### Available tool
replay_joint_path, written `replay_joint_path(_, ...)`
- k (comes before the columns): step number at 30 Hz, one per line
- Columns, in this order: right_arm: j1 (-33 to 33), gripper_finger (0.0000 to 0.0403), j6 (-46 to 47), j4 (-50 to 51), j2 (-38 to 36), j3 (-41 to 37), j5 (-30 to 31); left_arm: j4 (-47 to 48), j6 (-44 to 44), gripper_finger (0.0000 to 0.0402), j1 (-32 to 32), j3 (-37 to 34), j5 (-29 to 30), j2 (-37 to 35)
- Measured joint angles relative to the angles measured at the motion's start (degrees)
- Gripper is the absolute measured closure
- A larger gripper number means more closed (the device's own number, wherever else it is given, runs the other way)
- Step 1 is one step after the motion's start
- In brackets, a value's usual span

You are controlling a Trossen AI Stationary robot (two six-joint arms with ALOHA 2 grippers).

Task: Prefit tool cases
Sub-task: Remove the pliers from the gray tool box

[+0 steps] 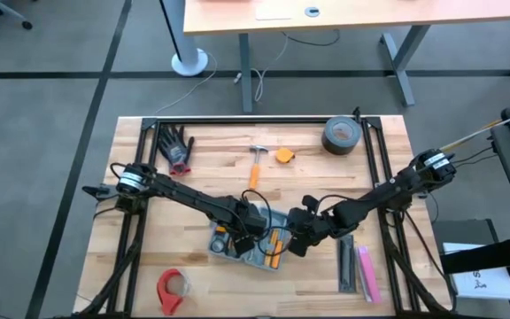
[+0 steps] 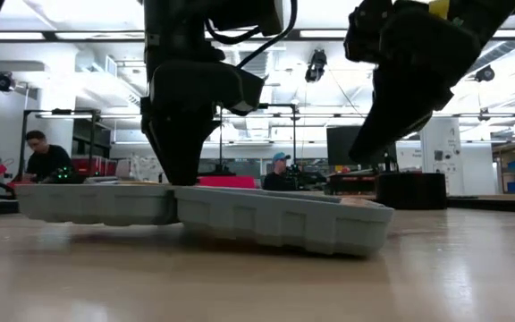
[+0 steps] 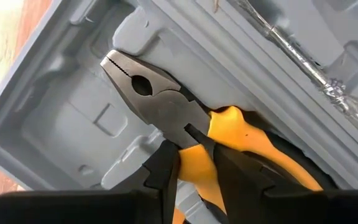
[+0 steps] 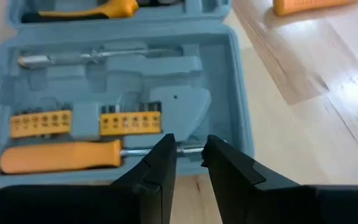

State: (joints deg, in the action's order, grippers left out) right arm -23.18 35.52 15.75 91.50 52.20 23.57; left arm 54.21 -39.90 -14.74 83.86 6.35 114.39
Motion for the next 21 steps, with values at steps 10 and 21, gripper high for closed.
replay_joint_path(10,2.07,0.0339,-2.15,-2.29,4.09,0.11,-2.29,-1.43,-0.02,0.031,-0.04,-0.11,0.2,-0.03)
replay_joint_path(21,3.33,0.0343,-0.16,-5.95,12.1,0.32,-6.05,-4.41,0.06,0.0312,-1.46,-0.28,0.22,-3.12)
